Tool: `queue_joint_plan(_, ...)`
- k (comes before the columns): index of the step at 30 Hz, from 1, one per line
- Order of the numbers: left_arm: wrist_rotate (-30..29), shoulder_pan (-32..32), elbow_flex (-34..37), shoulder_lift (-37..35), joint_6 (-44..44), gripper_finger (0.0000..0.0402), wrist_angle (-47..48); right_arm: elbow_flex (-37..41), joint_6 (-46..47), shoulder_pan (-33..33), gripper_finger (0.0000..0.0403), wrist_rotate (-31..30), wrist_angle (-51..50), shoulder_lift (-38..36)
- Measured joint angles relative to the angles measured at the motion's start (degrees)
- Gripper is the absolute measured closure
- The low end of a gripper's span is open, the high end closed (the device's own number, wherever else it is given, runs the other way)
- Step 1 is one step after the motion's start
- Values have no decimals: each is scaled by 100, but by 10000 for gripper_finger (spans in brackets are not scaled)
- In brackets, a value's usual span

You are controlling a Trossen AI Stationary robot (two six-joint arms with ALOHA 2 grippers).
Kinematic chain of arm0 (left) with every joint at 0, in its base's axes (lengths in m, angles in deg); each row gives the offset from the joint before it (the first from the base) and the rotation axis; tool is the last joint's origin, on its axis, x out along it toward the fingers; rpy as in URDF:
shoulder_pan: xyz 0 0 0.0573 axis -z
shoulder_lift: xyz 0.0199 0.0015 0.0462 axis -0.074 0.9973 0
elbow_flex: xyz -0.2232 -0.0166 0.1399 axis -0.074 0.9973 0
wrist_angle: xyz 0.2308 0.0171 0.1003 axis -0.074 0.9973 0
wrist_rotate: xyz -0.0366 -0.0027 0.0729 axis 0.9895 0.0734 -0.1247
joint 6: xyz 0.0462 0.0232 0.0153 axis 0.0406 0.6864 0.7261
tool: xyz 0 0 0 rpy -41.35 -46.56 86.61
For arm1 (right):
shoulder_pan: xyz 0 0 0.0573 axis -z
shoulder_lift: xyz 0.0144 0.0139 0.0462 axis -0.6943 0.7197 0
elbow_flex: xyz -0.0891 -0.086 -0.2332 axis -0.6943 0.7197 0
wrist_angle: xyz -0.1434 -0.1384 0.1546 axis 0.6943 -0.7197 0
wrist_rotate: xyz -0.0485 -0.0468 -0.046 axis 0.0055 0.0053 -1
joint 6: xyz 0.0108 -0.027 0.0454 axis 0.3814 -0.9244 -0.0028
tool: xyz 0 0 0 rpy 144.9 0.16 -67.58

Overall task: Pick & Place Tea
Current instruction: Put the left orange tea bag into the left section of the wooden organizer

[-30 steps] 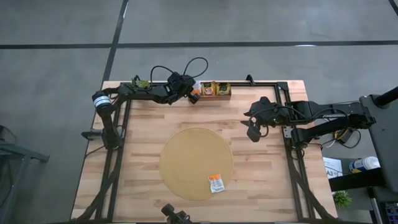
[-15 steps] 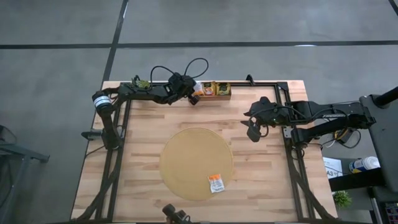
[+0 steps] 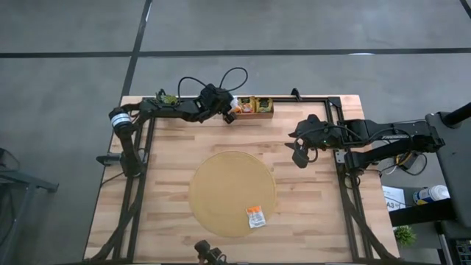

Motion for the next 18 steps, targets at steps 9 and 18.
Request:
queue_joint_plan(9, 443, -19, -11, 0, -92, 398, 546, 0, 0, 0, 220, 2, 0, 0)
queue_joint_plan(18, 468, -19, -603, -10, 427, 401, 914, 0, 0, 0, 220, 2, 2, 0)
